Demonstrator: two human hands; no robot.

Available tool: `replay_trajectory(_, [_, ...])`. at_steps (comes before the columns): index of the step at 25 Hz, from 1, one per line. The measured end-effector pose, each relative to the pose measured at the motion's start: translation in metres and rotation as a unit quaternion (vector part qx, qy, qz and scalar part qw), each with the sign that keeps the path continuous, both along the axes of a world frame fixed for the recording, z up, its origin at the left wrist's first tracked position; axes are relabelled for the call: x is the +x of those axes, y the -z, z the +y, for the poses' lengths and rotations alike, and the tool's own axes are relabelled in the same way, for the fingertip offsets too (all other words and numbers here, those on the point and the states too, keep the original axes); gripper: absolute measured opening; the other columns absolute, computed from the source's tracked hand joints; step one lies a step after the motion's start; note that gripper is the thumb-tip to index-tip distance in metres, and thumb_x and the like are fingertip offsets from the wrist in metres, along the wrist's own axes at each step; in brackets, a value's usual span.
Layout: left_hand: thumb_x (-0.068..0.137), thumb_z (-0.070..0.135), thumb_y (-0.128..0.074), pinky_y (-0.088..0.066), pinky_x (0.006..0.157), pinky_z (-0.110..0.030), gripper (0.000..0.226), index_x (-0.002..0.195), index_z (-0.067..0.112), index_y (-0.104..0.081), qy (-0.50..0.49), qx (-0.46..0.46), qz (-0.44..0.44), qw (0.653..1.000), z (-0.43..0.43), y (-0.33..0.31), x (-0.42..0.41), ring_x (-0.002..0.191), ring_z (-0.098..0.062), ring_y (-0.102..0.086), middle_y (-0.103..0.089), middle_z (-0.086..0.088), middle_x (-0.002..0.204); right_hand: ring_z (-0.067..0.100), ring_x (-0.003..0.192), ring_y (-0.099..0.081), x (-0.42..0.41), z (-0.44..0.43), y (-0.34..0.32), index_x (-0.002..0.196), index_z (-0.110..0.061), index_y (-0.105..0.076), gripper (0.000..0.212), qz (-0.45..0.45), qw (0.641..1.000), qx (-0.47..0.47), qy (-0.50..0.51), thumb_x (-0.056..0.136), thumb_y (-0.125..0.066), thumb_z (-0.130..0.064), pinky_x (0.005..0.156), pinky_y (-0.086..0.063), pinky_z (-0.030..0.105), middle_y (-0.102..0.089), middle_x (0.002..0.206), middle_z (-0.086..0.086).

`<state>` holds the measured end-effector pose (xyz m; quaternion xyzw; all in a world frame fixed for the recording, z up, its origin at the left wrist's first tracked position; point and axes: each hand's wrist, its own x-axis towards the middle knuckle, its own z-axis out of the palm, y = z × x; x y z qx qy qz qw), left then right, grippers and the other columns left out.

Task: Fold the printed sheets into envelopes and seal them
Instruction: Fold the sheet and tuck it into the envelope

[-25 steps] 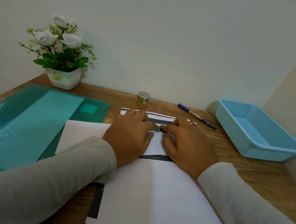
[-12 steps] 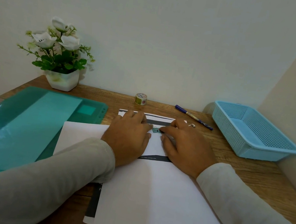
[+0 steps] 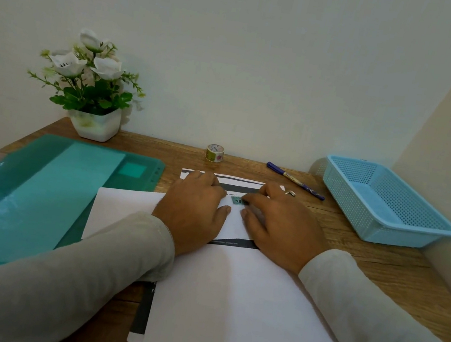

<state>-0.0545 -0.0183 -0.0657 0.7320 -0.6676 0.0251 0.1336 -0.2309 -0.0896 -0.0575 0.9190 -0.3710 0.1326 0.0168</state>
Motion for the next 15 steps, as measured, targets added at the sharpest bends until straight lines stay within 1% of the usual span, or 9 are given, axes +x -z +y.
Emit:
replay_trajectory(3, [0.102, 0.050, -0.038, -0.027, 0.117, -0.035, 0.052, 0.145, 0.023, -0.048, -0.007, 0.001, 0.009, 1.000, 0.003, 0.000, -0.001, 0.138, -0.018, -0.038, -0.046, 0.002, 0.150, 0.015, 0.107, -0.056, 0.002, 0.001, 0.001, 0.145, -0.032, -0.052, 0.046, 0.009, 1.000, 0.003, -0.003, 0.106, -0.037, -0.051, 0.080, -0.051, 0.028, -0.051, 0.134, -0.003])
replay_trajectory(6, [0.101, 0.051, -0.039, -0.026, 0.118, -0.034, 0.052, 0.144, 0.022, -0.048, -0.009, 0.001, 0.015, 1.000, 0.003, -0.002, -0.002, 0.139, -0.018, -0.038, -0.045, 0.002, 0.151, 0.014, 0.108, -0.056, 0.001, 0.001, 0.001, 0.142, -0.034, -0.056, 0.041, -0.001, 1.000, 0.005, -0.030, 0.106, -0.040, -0.046, 0.082, -0.052, 0.028, -0.050, 0.136, -0.005])
replay_trajectory(8, [0.101, 0.050, -0.040, -0.026, 0.117, -0.035, 0.052, 0.143, 0.022, -0.050, -0.007, -0.001, 0.018, 1.000, 0.004, -0.002, -0.001, 0.138, -0.018, -0.039, -0.047, 0.001, 0.150, 0.014, 0.108, -0.056, 0.002, -0.001, 0.001, 0.143, -0.036, -0.054, 0.040, 0.002, 0.999, 0.014, -0.035, 0.107, -0.040, -0.044, 0.080, -0.049, 0.026, -0.051, 0.135, -0.004])
replay_trajectory(12, [0.102, 0.049, -0.039, -0.027, 0.116, -0.034, 0.050, 0.143, 0.022, -0.050, -0.002, -0.006, 0.015, 1.000, 0.005, -0.001, -0.001, 0.137, -0.018, -0.039, -0.048, 0.001, 0.148, 0.011, 0.101, -0.049, 0.009, -0.006, 0.002, 0.150, -0.037, -0.045, 0.044, 0.017, 0.999, 0.030, -0.023, 0.108, -0.034, -0.043, 0.074, -0.040, 0.024, -0.050, 0.132, -0.001])
replay_trajectory(15, [0.102, 0.049, -0.038, -0.024, 0.118, -0.033, 0.051, 0.145, 0.023, -0.048, -0.004, 0.004, 0.013, 1.000, 0.006, -0.002, -0.003, 0.140, -0.018, -0.036, -0.044, 0.001, 0.152, 0.014, 0.107, -0.054, 0.010, -0.004, 0.003, 0.150, -0.038, -0.045, 0.045, 0.021, 0.999, 0.015, -0.027, 0.108, -0.032, -0.046, 0.075, -0.041, 0.025, -0.051, 0.132, -0.001])
